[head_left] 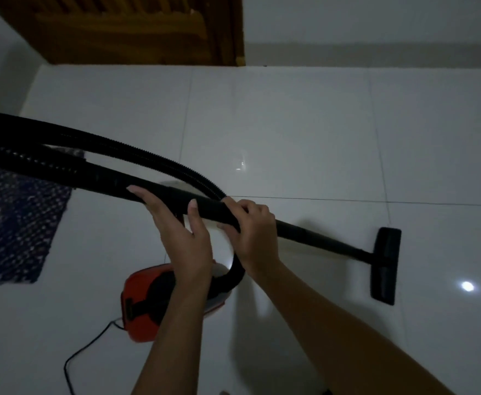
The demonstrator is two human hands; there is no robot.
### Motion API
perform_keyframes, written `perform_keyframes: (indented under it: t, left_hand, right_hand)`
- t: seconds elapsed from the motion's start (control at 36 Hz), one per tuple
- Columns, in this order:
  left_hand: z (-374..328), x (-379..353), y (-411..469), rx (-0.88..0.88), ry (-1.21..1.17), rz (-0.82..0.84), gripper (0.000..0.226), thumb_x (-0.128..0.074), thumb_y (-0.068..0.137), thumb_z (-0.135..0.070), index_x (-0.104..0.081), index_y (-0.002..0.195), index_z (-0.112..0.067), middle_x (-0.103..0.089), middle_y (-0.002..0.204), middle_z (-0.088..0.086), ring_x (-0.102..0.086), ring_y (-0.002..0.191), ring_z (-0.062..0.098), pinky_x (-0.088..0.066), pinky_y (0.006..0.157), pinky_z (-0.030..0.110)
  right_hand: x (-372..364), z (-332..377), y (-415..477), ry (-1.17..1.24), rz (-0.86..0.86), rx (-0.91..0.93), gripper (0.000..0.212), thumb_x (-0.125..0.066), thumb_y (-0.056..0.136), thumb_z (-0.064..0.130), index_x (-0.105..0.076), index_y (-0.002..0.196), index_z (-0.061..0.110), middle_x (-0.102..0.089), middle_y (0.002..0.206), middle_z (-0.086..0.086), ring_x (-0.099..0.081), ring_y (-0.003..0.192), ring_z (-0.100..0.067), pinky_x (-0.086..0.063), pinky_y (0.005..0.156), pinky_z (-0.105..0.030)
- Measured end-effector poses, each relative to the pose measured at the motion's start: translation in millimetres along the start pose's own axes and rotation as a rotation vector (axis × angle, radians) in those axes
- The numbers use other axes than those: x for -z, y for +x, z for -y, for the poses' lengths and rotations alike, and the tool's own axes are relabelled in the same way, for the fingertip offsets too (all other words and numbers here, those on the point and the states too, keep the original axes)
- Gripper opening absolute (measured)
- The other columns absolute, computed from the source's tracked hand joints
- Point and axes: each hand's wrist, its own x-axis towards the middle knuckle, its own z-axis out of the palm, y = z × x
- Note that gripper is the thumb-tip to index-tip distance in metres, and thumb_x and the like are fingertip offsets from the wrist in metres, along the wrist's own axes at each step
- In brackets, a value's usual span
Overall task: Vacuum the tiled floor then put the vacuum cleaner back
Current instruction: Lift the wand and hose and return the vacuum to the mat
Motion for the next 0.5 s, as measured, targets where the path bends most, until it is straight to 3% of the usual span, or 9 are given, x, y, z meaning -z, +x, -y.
perform_keyframes:
  t: [0.08,0.17,0.22,0.28,0.33,0.39,0.44,0.5]
  left_hand:
    - [23,25,2,0.05,-0.009,-0.042,0.083,-0.046,0.099,-0.02,0.02,0.147,-0.03,-0.002,0.161,0.003,-0.023,0.145,0.016,-0.025,0.118,0.031]
    - [40,35,2,0.062,-0.03,-0.114,0.08,-0.043,0.1,-0.018,0.021,0.148,-0.023,-0.001,0.161,0.004,-0.02,0.145,0.01,-0.024,0.109,0.005]
    - [49,32,1,0.052,-0.075,-0.162,0.074,-0.038,0.102,-0.014,0.019,0.148,-0.015,0.002,0.158,-0.004,-0.02,0.135,-0.015,-0.023,0.097,-0.008]
    - [58,23,-3,0.043,-0.135,-0.211,0.068,-0.033,0.103,-0.012,0.017,0.148,-0.01,0.004,0.147,-0.02,-0.018,0.118,-0.036,-0.021,0.094,-0.009]
    - [70,14,-3,0.051,-0.203,-0.274,0.065,-0.031,0.104,-0.015,0.015,0.149,-0.015,0.004,0.149,-0.025,-0.019,0.128,-0.028,-0.02,0.106,0.001]
    - [91,6,4,0.092,-0.275,-0.333,0.065,-0.033,0.103,-0.024,0.012,0.15,-0.025,-0.003,0.161,-0.008,-0.021,0.143,0.002,-0.021,0.119,0.029]
    - [111,-2,14,0.117,-0.311,-0.367,0.067,-0.037,0.1,-0.036,0.008,0.15,-0.033,-0.013,0.161,0.004,-0.025,0.144,0.019,-0.025,0.118,0.045]
    - [126,-7,25,0.082,-0.338,-0.366,0.068,-0.041,0.096,-0.044,0.001,0.149,-0.04,-0.02,0.159,0.009,-0.028,0.143,0.023,-0.028,0.116,0.049]
  right_hand:
    - [-28,15,-13,-0.001,-0.012,0.069,0.048,-0.058,0.077,0.041,-0.071,0.113,0.013,-0.069,0.089,-0.007,-0.062,0.073,-0.028,-0.048,0.064,-0.033]
    - [-45,19,-16,0.054,0.015,0.128,0.045,-0.064,0.078,0.043,-0.07,0.112,0.014,-0.066,0.09,-0.006,-0.06,0.073,-0.025,-0.048,0.065,-0.034]
    - [-53,18,-12,0.124,0.111,0.152,0.044,-0.066,0.079,0.042,-0.068,0.115,0.016,-0.061,0.093,-0.005,-0.058,0.077,-0.024,-0.049,0.068,-0.036]
    - [-60,16,-7,0.229,0.209,0.183,0.043,-0.068,0.08,0.035,-0.064,0.118,0.015,-0.057,0.098,-0.007,-0.058,0.084,-0.026,-0.052,0.074,-0.043]
    - [-70,13,-2,0.321,0.261,0.199,0.043,-0.07,0.08,0.027,-0.062,0.119,0.011,-0.054,0.102,-0.009,-0.058,0.092,-0.028,-0.052,0.08,-0.046]
    - [-80,9,2,0.359,0.281,0.223,0.042,-0.072,0.081,0.022,-0.061,0.12,0.009,-0.053,0.107,-0.01,-0.057,0.098,-0.027,-0.052,0.085,-0.044]
    - [-88,2,8,0.378,0.287,0.263,0.042,-0.071,0.083,0.022,-0.06,0.122,0.009,-0.053,0.11,-0.009,-0.056,0.102,-0.025,-0.051,0.088,-0.041]
    - [-97,-7,17,0.375,0.285,0.324,0.044,-0.067,0.086,0.025,-0.057,0.126,0.009,-0.053,0.113,-0.009,-0.055,0.105,-0.024,-0.049,0.091,-0.04]
